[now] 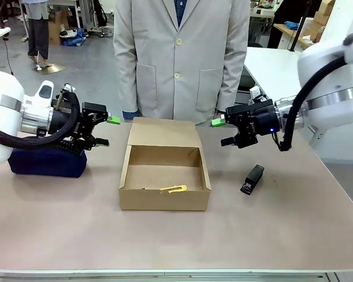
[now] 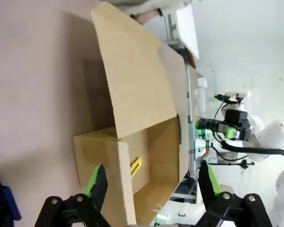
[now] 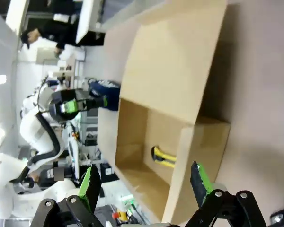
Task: Pack the item into the box.
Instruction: Close the Mailer Box.
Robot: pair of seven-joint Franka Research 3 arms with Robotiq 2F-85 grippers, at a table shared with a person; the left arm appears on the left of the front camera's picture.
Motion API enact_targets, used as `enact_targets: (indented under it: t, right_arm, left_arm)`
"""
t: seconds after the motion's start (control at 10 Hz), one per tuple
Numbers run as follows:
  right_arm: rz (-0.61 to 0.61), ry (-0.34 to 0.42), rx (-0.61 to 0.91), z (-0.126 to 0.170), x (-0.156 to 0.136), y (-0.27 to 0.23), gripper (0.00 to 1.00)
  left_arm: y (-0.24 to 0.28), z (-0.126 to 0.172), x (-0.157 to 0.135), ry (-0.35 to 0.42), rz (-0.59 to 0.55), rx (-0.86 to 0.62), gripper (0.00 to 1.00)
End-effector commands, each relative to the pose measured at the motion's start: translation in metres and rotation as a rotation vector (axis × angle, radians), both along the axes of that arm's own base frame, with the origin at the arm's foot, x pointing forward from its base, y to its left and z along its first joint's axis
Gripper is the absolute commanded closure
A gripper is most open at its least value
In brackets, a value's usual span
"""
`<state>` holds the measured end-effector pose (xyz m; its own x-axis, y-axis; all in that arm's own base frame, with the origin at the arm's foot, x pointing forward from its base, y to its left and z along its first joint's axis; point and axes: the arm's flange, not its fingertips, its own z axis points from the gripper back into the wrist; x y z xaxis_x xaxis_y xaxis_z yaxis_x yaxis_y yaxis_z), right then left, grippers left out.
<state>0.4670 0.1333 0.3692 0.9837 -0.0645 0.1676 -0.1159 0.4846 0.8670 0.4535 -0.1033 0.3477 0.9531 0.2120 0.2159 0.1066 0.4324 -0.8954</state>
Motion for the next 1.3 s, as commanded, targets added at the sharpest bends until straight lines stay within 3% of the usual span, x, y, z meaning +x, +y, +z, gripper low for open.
enact_targets:
  t: [0.0, 0.1, 0.3, 0.4, 0.5, 0.6, 0.9, 1.2]
  right_arm:
    - [0.019, -0.003, 0.017, 0.008, -0.014, -0.001, 0.00]
    - [0.019, -0.003, 0.017, 0.008, -0.014, -0.001, 0.00]
    - [-0.016, -0.001, -0.050, -0.011, 0.025, 0.011, 0.00]
    - [-0.076, -0.017, -0.028, -0.023, 0.048, 0.011, 0.00]
    - [-0.060, -0.025, 0.020, -0.032, 0.058, 0.014, 0.00]
    - [-0.084, -0.025, 0.026, -0.043, 0.069, 0.016, 0.00]
    - [-0.036, 0.087, 0.085, -0.081, 0.095, 0.030, 0.00]
    - [-0.018, 0.141, 0.179, -0.087, 0.098, 0.033, 0.00]
  left_arm:
    - [0.009, 0.033, -0.025, -0.035, -0.015, -0.007, 0.00]
    - [0.009, 0.033, -0.025, -0.035, -0.015, -0.007, 0.00]
    - [-0.009, -0.001, 0.009, 0.004, -0.013, -0.051, 0.00]
    - [-0.017, -0.015, 0.028, 0.028, -0.023, -0.094, 0.00]
    - [-0.019, -0.028, 0.042, 0.014, 0.053, -0.063, 0.00]
    - [-0.019, -0.037, 0.050, 0.030, 0.021, -0.132, 0.00]
    - [-0.027, -0.065, 0.073, 0.106, -0.033, -0.184, 0.00]
    - [-0.043, -0.085, 0.085, 0.093, -0.088, -0.196, 0.00]
